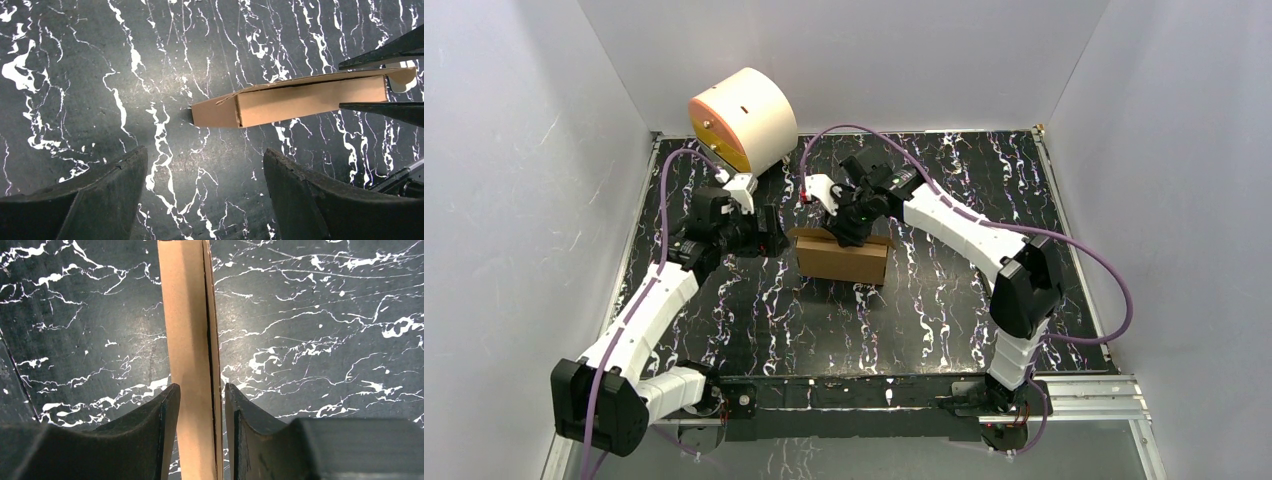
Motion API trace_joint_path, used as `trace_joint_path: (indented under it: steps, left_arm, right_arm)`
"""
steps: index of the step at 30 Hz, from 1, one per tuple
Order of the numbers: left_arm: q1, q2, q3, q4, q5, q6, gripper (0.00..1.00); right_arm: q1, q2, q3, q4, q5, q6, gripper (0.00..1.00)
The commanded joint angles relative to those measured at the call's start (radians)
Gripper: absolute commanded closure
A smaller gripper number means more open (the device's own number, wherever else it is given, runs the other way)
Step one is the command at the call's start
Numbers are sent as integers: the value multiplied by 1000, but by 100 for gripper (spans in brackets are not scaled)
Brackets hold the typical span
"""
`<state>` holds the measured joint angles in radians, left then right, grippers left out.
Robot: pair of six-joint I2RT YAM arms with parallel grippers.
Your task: Fold the paper box
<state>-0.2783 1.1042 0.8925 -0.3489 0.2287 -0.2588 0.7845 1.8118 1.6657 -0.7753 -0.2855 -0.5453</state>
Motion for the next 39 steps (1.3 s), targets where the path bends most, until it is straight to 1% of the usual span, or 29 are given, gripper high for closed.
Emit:
trace_joint_path:
  steps: [1,5,8,10,14,16,20,26,30,31,32,36,39]
  left_arm:
    - [4,6,55,2,69,16,18]
    - [4,11,64,-3,56,23,18]
    - [4,19,75,-12,52,37,19]
    - [5,25,85,-19,56,49,20]
    - [5,40,98,-28,78,78,22]
    - [4,47,103,-32,95,94,22]
    - [5,59,112,-38,123,143,22]
    - [2,86,125,-40,164,177,23]
    - [2,131,151,-48,197,176,25]
    - [2,143,158,-52,207,176,26]
    - [1,153,167,-53,216,175,28]
    - [-2,183,188,-56,251,174,32]
    - [-5,201,201,-63,273,184,35]
  right_arm:
    - [-9,-68,-27,89,-37,30,53]
    - [-11,-83,-36,116,-41,56,52]
    - [-11,-112,-46,142,-3,102,46]
    - [-12,-146,-70,162,44,144,44]
    - [-14,-246,-155,199,156,259,38]
    - [-16,-321,-208,209,216,316,35]
    - [-26,-440,-327,210,306,385,34]
    - [-45,-558,-436,215,367,534,39]
    - [-53,-580,-498,254,346,615,45]
    - [-54,-578,-506,256,348,628,48]
    - [-56,-576,-513,257,365,649,48]
    - [-66,-589,-550,298,376,659,51]
    - [-78,-578,-555,314,364,661,57]
